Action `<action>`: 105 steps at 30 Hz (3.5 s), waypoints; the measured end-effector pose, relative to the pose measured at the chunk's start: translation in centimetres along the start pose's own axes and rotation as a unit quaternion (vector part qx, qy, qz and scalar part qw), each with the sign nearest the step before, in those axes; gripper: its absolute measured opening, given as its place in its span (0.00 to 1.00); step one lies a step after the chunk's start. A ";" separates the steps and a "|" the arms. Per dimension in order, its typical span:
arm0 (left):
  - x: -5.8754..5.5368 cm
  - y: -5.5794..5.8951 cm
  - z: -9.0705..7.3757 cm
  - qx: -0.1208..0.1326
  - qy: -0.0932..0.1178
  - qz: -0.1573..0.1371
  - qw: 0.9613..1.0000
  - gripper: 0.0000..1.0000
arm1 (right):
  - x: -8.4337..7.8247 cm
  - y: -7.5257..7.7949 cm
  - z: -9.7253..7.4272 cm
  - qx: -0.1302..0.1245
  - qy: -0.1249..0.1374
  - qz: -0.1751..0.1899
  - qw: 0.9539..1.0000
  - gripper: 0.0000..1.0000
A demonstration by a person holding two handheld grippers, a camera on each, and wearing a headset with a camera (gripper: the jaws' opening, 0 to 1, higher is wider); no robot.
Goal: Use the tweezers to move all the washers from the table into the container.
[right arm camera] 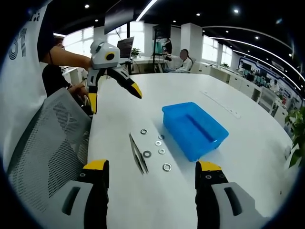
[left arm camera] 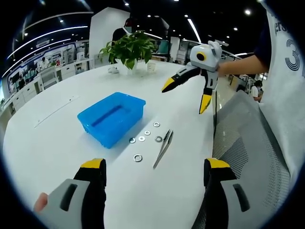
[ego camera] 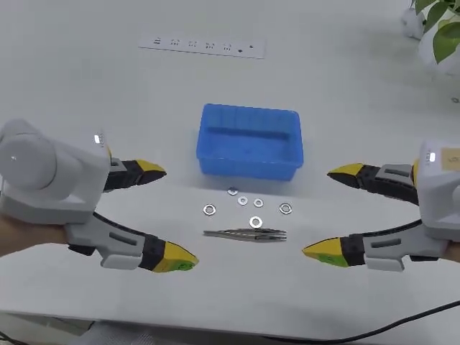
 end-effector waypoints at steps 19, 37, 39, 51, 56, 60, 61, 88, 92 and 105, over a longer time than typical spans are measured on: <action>-0.1 0.5 -0.2 -0.005 -0.004 -0.001 1.000 0.90 | -0.7 -0.6 -0.3 0.003 -0.011 0.005 1.000 0.74; -0.6 0.4 0.6 -0.007 -0.013 0.004 1.000 0.87 | -1.4 -1.0 -0.2 0.009 -0.022 0.003 1.000 0.72; -0.7 0.3 0.9 -0.006 -0.015 0.005 1.000 0.85 | -1.5 -1.1 -0.1 0.012 -0.024 0.001 1.000 0.71; -1.8 1.6 4.2 -0.040 -0.042 0.038 0.998 0.66 | -1.6 -2.5 2.9 0.058 -0.045 -0.023 0.997 0.54; -2.3 1.9 5.6 -0.052 -0.056 0.050 0.996 0.56 | -1.9 -2.6 5.1 0.078 -0.075 -0.047 0.993 0.47; -2.4 1.6 6.4 -0.053 -0.066 0.065 0.994 0.48 | -2.4 -2.4 6.6 0.093 -0.090 -0.048 0.990 0.38; -2.4 1.5 6.5 -0.054 -0.068 0.066 0.994 0.46 | -2.5 -2.3 6.8 0.096 -0.095 -0.050 0.990 0.36; -3.1 1.9 8.4 -0.088 -0.109 0.152 0.978 0.21 | -2.9 -4.0 9.3 0.142 -0.146 -0.158 0.966 0.14; -3.0 1.9 8.6 -0.092 -0.119 0.153 0.977 0.12 | -2.5 -4.3 9.7 0.147 -0.152 -0.173 0.962 0.12; -3.3 2.2 8.3 -0.094 -0.128 0.168 0.973 0.07 | -2.7 -4.1 9.4 0.146 -0.158 -0.196 0.957 0.05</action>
Point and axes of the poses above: the centre of the closed fingertips' face, and the gripper's own axes: z roughly forward along the fingers, y roughly to its right, x roughly out of its top, the point moved 2 cm from there along -z, roughly backward along the fingers, and after that the axes turned 2 degrees about -z, right-handed, at the moved point
